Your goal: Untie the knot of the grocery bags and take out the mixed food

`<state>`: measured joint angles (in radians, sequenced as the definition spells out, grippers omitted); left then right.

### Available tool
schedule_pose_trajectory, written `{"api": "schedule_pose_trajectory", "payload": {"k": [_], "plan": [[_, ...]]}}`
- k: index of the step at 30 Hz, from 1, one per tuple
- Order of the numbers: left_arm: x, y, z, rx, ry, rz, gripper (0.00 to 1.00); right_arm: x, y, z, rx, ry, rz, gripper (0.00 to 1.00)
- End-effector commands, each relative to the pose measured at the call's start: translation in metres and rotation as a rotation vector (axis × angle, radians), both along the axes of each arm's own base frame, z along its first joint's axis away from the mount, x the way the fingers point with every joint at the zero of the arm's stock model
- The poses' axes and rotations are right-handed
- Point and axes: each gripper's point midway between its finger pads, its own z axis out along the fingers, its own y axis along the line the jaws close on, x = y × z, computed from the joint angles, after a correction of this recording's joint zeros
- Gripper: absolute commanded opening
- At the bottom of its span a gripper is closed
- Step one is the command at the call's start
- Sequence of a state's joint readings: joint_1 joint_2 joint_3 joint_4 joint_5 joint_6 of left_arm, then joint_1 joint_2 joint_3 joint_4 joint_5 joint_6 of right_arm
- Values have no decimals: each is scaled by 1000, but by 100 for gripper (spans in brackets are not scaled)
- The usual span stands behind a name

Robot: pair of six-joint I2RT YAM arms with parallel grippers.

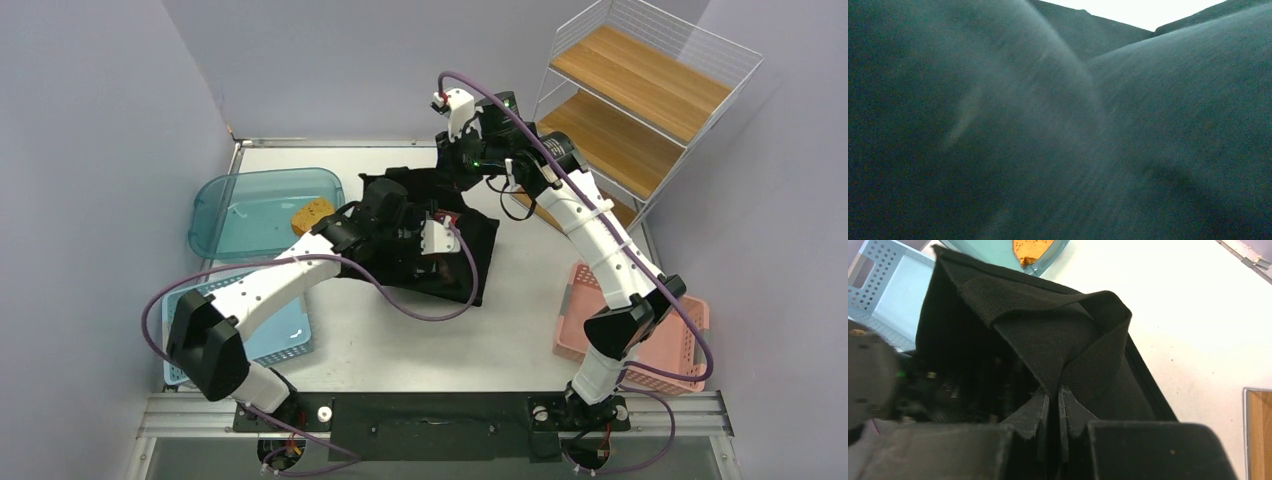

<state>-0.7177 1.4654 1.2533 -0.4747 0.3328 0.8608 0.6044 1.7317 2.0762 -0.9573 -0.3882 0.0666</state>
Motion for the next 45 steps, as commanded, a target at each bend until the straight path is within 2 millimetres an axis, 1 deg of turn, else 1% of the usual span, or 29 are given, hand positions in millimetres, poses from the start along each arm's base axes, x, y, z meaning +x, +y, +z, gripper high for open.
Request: {"api": "schedule_pose_trajectory", "payload": {"k": [1,2,4,6,7,8,9,11,15,18,19,24,25,26,27,28,29,30,32,33,34,35,36,38,40,41,42,44,45], "plan": [[18,-23,-3,-53,9,6,81,-9,20,48,153,-99,62,0],[21,-23,-15,-37,27,19,81,-10,21,48,155,-96,65,0],[24,-19,-27,-19,36,36,81,-9,21,48,156,-95,64,0],[26,-15,-30,-21,23,59,72,-7,19,46,151,-95,60,0],[27,-16,-25,-42,12,68,54,-6,18,46,150,-97,58,0],[24,-14,-16,-73,13,83,44,-3,17,45,148,-96,52,0],[25,-16,-6,-109,-3,89,12,-1,15,43,142,-97,51,0],[23,-13,22,-192,-30,112,0,8,10,41,132,-109,32,0],[13,-4,87,-323,-69,123,0,37,-6,37,110,-141,-33,0],[6,2,120,-403,-59,121,0,56,-14,34,106,-152,-71,0],[3,6,136,-432,-80,117,0,63,-17,30,96,-152,-88,0],[-19,11,188,-533,-115,46,0,80,-26,26,67,-188,-126,0],[-22,13,204,-558,-136,41,0,84,-28,24,62,-191,-137,0],[-24,15,211,-575,-132,42,0,86,-29,25,62,-197,-145,0],[-27,17,228,-607,-141,43,0,89,-31,22,55,-198,-158,0],[-26,21,237,-625,-148,51,0,92,-32,23,57,-202,-168,0],[-29,25,257,-663,-157,57,0,95,-34,21,53,-203,-182,0],[-25,31,268,-687,-168,77,0,99,-36,21,56,-209,-200,0],[-24,46,315,-774,-206,108,0,105,-37,23,64,-221,-224,0],[-24,50,325,-807,-188,122,0,109,-36,25,72,-235,-234,0],[-21,62,347,-843,-223,142,0,112,-37,27,79,-240,-253,0],[-21,66,357,-869,-215,151,0,118,-36,32,97,-263,-265,0],[-20,77,373,-892,-247,168,0,122,-36,36,110,-271,-289,0],[-22,91,389,-914,-289,192,0,134,-35,50,160,-314,-332,0],[-21,104,398,-927,-337,238,0,149,-34,67,207,-372,-383,0],[-17,113,401,-934,-356,281,0,156,-34,78,239,-411,-404,0],[-17,119,403,-940,-369,303,0,165,-37,83,245,-440,-444,0],[-11,136,402,-953,-391,393,0,183,-42,108,293,-544,-501,0],[-8,143,401,-950,-398,423,0,190,-46,112,289,-583,-523,0]]}}
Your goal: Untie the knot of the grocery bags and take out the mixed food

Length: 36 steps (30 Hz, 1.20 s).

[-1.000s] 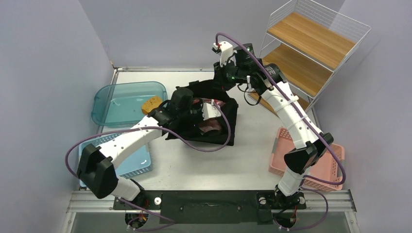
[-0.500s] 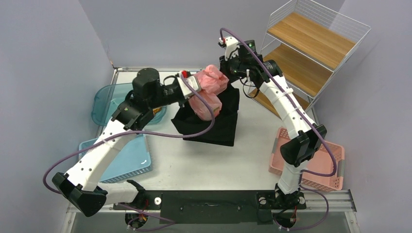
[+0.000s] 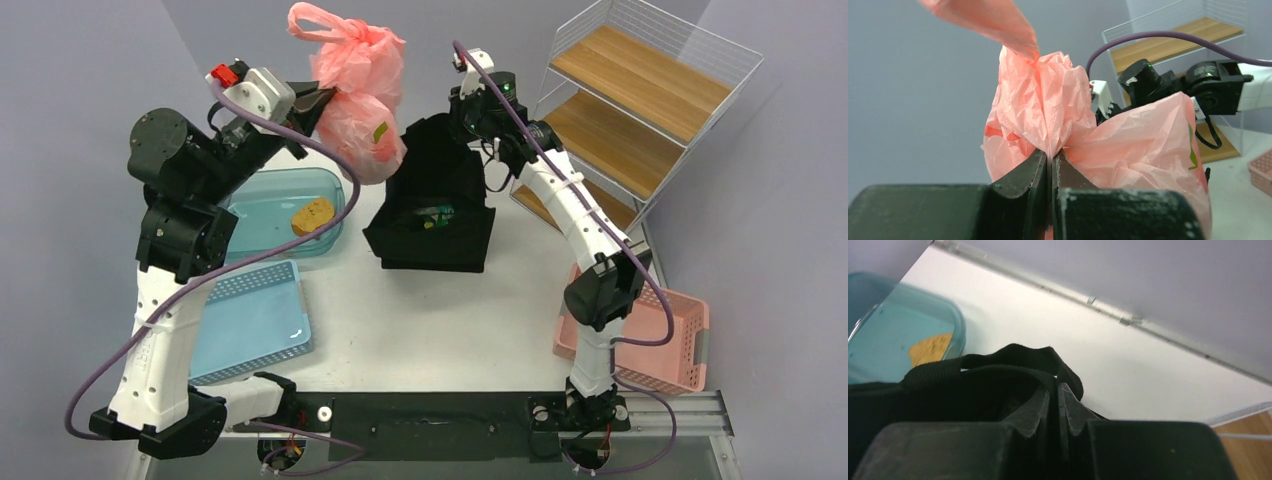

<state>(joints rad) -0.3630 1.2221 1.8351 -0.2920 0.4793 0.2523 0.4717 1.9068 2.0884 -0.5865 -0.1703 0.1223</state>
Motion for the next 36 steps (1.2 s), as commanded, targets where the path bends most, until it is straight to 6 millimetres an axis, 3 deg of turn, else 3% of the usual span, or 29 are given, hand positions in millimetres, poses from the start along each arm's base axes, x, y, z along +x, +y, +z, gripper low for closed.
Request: {"api": "schedule_pose_trajectory", "payload": {"k": [1,3,6,7,10,14,18,19,21,24,29,32,36], "plan": [[7,34,13,-82,-8,154,0,55,-17,122,180,-436,-195,0],[12,45,4,-87,19,209,0,72,-25,147,214,-566,-256,0],[17,51,-19,-72,74,238,0,93,-40,169,237,-701,-330,0],[13,53,-21,-68,75,239,0,100,-39,177,263,-751,-331,0],[12,53,-53,-34,136,238,0,112,-34,191,293,-850,-305,0],[4,50,-87,12,208,209,0,125,-24,176,259,-933,-282,0],[-8,42,-110,43,275,146,0,128,-22,166,236,-929,-286,26],[-9,41,-116,48,294,138,0,128,-24,167,236,-930,-291,36],[-11,39,-123,51,311,124,0,125,-25,170,236,-935,-292,45],[-11,38,-130,53,329,119,0,121,-25,174,212,-947,-281,45],[-8,38,-136,62,334,122,0,119,-31,174,178,-939,-292,63],[-11,34,-136,70,322,90,0,101,-29,194,224,-937,-256,66],[-23,20,-154,148,316,-15,0,65,-17,227,284,-948,-150,70]]}}
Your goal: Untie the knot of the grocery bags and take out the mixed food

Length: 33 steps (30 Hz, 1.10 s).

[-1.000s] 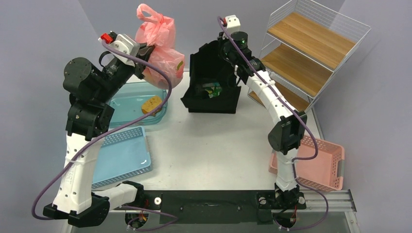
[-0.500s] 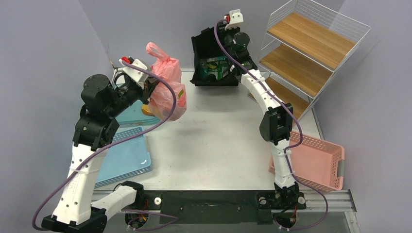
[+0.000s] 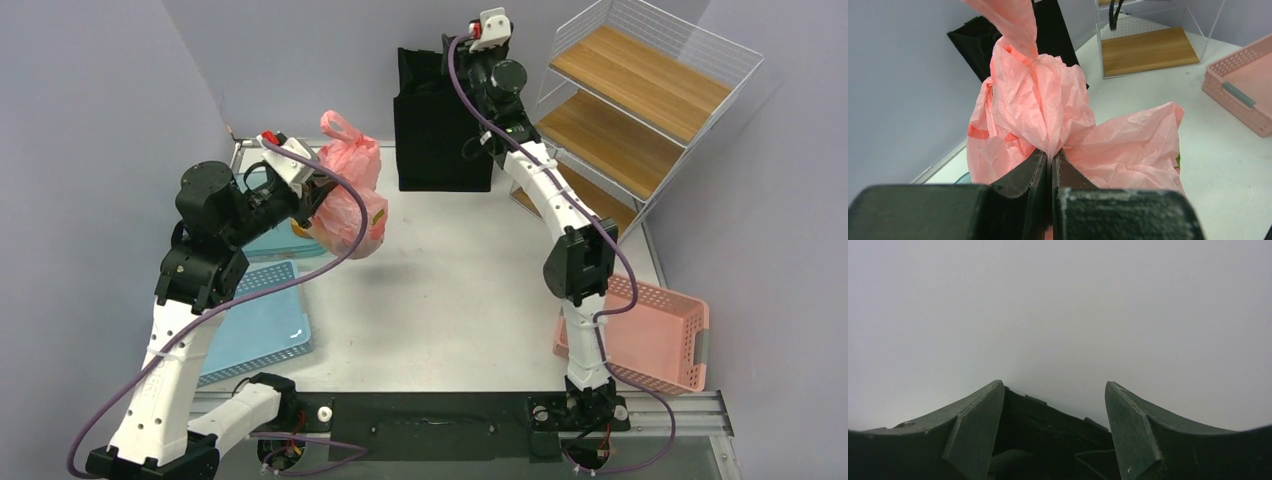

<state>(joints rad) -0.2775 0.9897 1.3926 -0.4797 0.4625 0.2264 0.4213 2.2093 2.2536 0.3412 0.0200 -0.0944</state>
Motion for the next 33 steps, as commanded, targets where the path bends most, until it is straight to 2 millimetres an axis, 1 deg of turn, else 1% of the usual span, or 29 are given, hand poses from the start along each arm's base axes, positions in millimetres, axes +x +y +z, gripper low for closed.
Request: {"api": "schedule_pose_trajectory", "payload": {"k": [1,3,6,7,8,9,10,11,12,13,14,15,16,17,19,20,21,22,23,24,25,26,27,28,29,30,31,32,33], "plan": [[-21,-16,4,37,-84,-159,0,-82,-2,115,85,-171,138,70],[-24,-22,-8,56,-80,-206,0,-103,0,124,85,-156,186,70],[-20,-37,-28,76,-64,-266,0,-131,3,123,93,-79,279,70],[-17,-49,-37,90,-55,-288,0,-142,-1,116,80,-24,293,70],[-11,-56,-42,96,-65,-285,0,-147,5,99,66,33,338,69],[-8,-71,-52,107,-57,-297,0,-161,-2,97,53,74,351,69],[-5,-82,-54,102,-81,-316,0,-165,2,74,25,134,385,69],[-9,-102,-63,105,-73,-373,0,-178,-7,68,1,173,387,69],[-5,-117,-67,98,-81,-403,0,-180,-8,43,-26,236,397,69],[-15,-136,-62,73,-105,-461,0,-188,-21,40,-40,263,380,69],[-13,-148,-68,61,-90,-488,0,-189,-27,24,-49,310,376,69],[-21,-163,-56,5,-114,-535,0,-193,-41,17,-53,352,364,68],[-18,-172,-64,-13,-89,-549,0,-197,-50,12,-52,375,356,67],[-21,-180,-61,-57,-82,-566,0,-196,-64,1,-45,428,338,67],[-17,-188,-77,-81,-45,-580,0,-200,-84,-15,-37,498,322,65],[-15,-188,-87,-77,-32,-581,0,-204,-89,-23,-40,525,320,65],[-18,-186,-109,-40,-37,-614,0,-208,-96,-34,-51,567,317,64],[-27,-184,-123,-4,-51,-670,0,-215,-99,-48,-61,615,318,64],[-30,-174,-163,107,-59,-698,0,-218,-102,-56,-81,632,324,64],[-34,-168,-178,225,-193,-751,0,-226,-103,-71,-94,676,330,64],[-49,-152,-229,334,-100,-798,0,-230,-103,-80,-115,692,343,64],[-49,-141,-246,443,-191,-828,0,-237,-103,-96,-120,740,354,64],[-64,-123,-283,511,-104,-870,0,-241,-102,-112,-148,767,371,64],[-61,-111,-296,572,-145,-886,0,-247,-103,-119,-156,792,377,65],[-75,-95,-320,612,-78,-922,0,-250,-103,-131,-164,820,385,67],[-75,-86,-327,656,-109,-938,0,-256,-104,-138,-182,841,391,68],[-86,-75,-340,678,-61,-965,0,-261,-102,-148,-192,866,408,70],[-89,-70,-343,708,-91,-983,0,-267,-102,-155,-212,885,422,70],[-99,-63,-352,720,-61,-1003,0,-271,-101,-164,-219,909,432,70]]}}
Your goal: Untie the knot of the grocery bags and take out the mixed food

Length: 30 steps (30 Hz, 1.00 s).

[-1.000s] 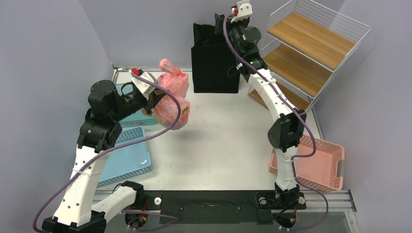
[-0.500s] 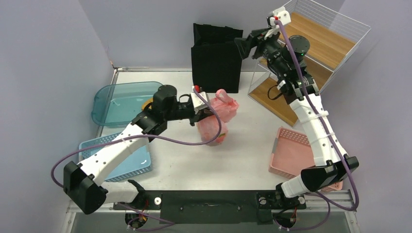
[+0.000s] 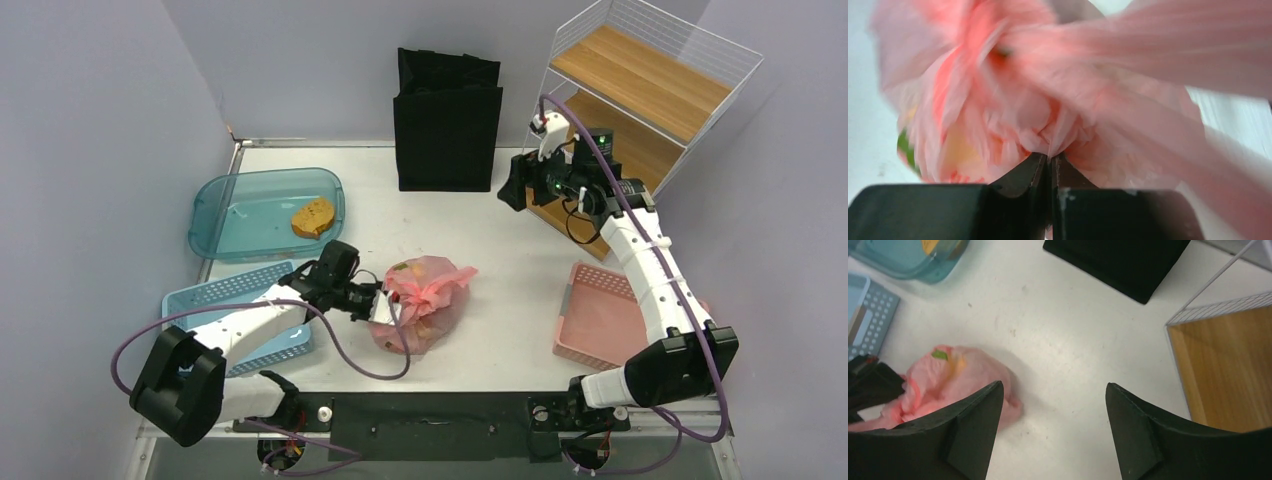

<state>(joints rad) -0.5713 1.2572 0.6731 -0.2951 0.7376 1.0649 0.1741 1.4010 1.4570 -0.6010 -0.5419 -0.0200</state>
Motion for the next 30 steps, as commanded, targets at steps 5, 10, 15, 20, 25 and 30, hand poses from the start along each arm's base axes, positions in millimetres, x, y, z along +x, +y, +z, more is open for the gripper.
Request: {"api": "schedule_pose_trajectory", "payload": {"k": [5,10,15,20,25,30], "plan": [[-36,33,-4,63,-152,-150,29,-57,26,-34,-113,56,231,73],[-40,44,48,23,-125,10,69,-75,37,-44,-162,41,315,72],[-44,73,82,19,-98,159,71,-93,39,-48,-163,16,371,70],[-39,90,111,-36,-152,263,70,-121,72,-35,-113,-97,472,63],[-21,87,144,-163,-144,418,70,-138,115,-40,-44,-156,541,62],[-9,83,167,-262,-90,515,70,-154,165,-48,-3,-181,638,61]]}}
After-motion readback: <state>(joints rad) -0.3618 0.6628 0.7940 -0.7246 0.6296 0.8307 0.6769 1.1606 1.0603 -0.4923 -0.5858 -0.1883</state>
